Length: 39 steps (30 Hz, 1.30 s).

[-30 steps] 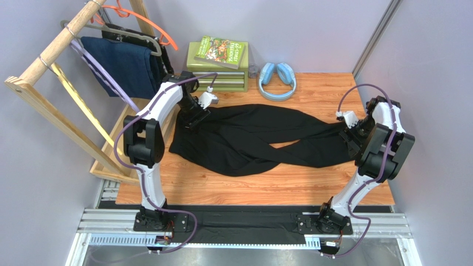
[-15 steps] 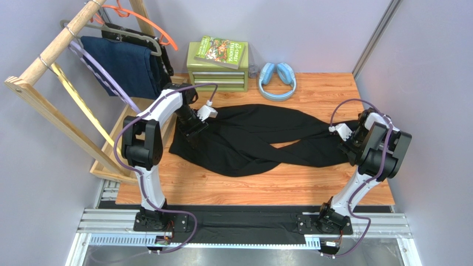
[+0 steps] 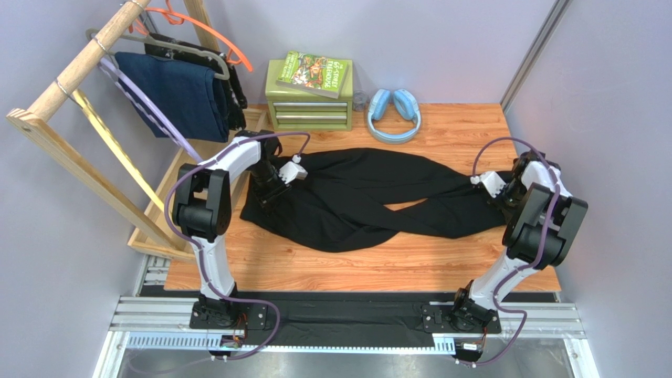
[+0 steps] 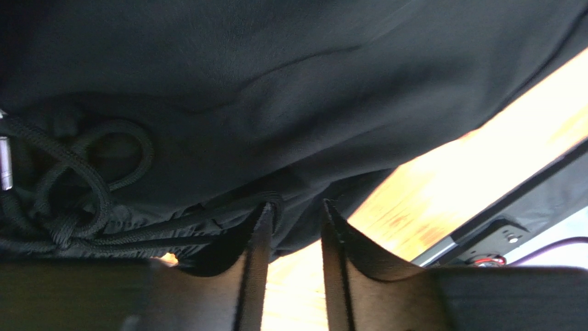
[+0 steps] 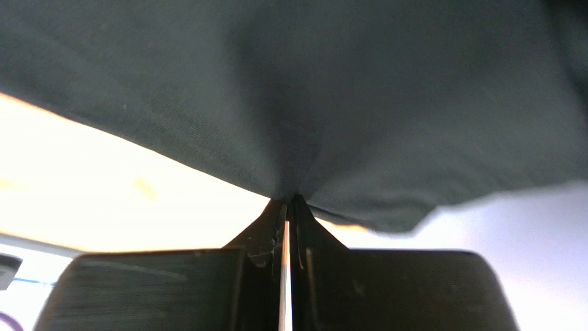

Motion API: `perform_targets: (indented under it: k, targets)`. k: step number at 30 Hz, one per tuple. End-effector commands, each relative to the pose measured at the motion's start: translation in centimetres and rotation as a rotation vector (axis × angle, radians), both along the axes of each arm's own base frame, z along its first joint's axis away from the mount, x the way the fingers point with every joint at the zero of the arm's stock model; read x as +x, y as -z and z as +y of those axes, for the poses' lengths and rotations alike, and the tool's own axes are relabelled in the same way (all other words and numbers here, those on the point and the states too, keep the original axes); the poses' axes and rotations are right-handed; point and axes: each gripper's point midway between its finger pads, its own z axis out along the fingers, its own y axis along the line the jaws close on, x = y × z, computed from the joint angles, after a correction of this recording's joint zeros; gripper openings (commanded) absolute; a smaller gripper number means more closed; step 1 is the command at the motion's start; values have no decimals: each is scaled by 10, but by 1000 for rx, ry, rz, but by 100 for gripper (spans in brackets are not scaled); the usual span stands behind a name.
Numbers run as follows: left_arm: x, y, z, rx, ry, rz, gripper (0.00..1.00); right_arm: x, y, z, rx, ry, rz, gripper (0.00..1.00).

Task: Place the trousers on the hanger
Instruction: Fold the trousers

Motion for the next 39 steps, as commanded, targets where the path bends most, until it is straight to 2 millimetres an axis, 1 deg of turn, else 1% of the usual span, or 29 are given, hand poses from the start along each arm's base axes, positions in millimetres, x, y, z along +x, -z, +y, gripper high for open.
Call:
perform_targets:
  k: [1,3,4,5,6,7,8,10,11,12,14,16,19,20,21,22,23,24,26,27,28,29,30,31,32,33,34,37,39]
  targets:
    - [6,-5,10,24,17,-88,31,-18,-46,7,-13,-10,-52,0]
    - [6,-7,14,26,16,-103,28,-39,-53,15,6,-14,-3,0]
    - [4,-6,18,32,16,-101,26,-46,-63,18,-1,-26,-11,0]
    - [3,-6,20,35,21,-102,25,-62,-67,25,17,-31,34,0]
    - [2,-7,23,37,17,-109,24,-72,-70,29,26,-37,48,0]
    - [0,-6,25,43,18,-108,21,-81,-81,33,13,-55,42,0]
    - [0,-8,28,46,21,-119,20,-94,-86,39,23,-67,68,0]
    - [-1,-8,35,62,14,-127,15,-112,-95,45,19,-91,87,0]
    - [0,-10,39,66,12,-141,14,-124,-107,50,9,-124,81,0]
    - [0,-9,47,89,0,-147,13,-130,-112,53,4,-140,82,0]
    - [6,-8,55,110,-17,-173,11,-139,-126,54,-32,-184,66,0]
    - [14,-10,68,132,-47,-195,8,-138,-131,49,-59,-207,61,0]
    - [27,-15,77,152,-83,-234,6,-118,-131,38,-52,-189,73,0]
    - [30,-17,78,155,-86,-244,6,-102,-140,29,-66,-170,48,0]
    - [32,-19,76,144,-88,-251,5,-89,-128,22,-30,-134,92,0]
    - [36,-24,71,115,-84,-261,5,-73,-125,17,-11,-104,86,0]
    - [35,-31,63,70,-69,-264,7,-51,-136,8,-23,-75,43,0]
    - [30,-38,47,-22,-56,-247,18,-38,-119,3,22,-31,98,0]
    - [20,-50,29,-116,7,-240,30,-24,-112,1,56,-2,125,0]
    - [5,-54,13,-188,39,-199,40,-13,-109,-2,56,6,123,0]
    - [-2,-56,7,-221,92,-193,45,-8,-95,-2,76,21,158,0]
    - [-10,-61,-2,-255,131,-195,48,-4,-87,-2,84,31,165,0]
    - [-19,-54,-7,-271,152,-182,53,-1,-80,-1,89,34,176,0]
    - [-23,-52,-8,-264,182,-192,54,5,-68,-3,85,49,181,0]
    - [-27,-51,-12,-257,220,-200,54,8,-62,-4,81,50,179,0]
    - [-30,-41,-9,-225,243,-200,55,12,-56,-5,73,55,174,0]
    - [-30,-37,-8,-208,260,-201,56,16,-45,-9,57,64,170,0]
    - [-31,-25,-3,-168,307,-190,56,25,-32,-12,29,75,154,0]
    - [-30,-10,5,-106,340,-176,56,25,-24,-9,38,82,172,0]
